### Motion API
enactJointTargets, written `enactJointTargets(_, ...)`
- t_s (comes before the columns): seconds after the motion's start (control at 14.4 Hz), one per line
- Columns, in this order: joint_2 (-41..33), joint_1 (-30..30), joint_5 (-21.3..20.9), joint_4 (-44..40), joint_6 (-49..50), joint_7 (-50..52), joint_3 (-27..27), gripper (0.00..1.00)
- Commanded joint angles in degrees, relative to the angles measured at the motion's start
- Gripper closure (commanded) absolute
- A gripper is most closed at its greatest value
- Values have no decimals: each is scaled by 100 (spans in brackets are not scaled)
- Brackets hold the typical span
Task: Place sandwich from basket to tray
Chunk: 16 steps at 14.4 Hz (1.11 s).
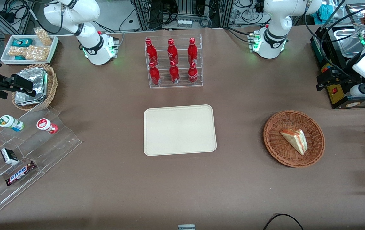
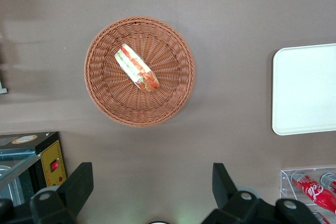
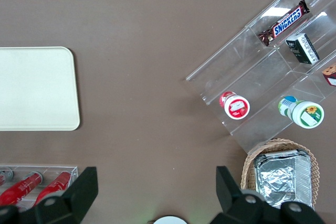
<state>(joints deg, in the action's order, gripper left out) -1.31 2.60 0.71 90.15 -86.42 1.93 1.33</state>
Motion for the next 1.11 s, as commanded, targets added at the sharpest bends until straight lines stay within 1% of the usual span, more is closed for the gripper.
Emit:
enactJointTargets(0.0,26,39,-97,-94,-6,-105,-18,0)
enactJointTargets(0.76,78,30,-97,-24,-15,-61,-19,0)
enactJointTargets(0.9,175,21,-106,98,20,-70,-27,0)
enactJointTargets(1.04,263,13,-114,431,11,-79,-36,0)
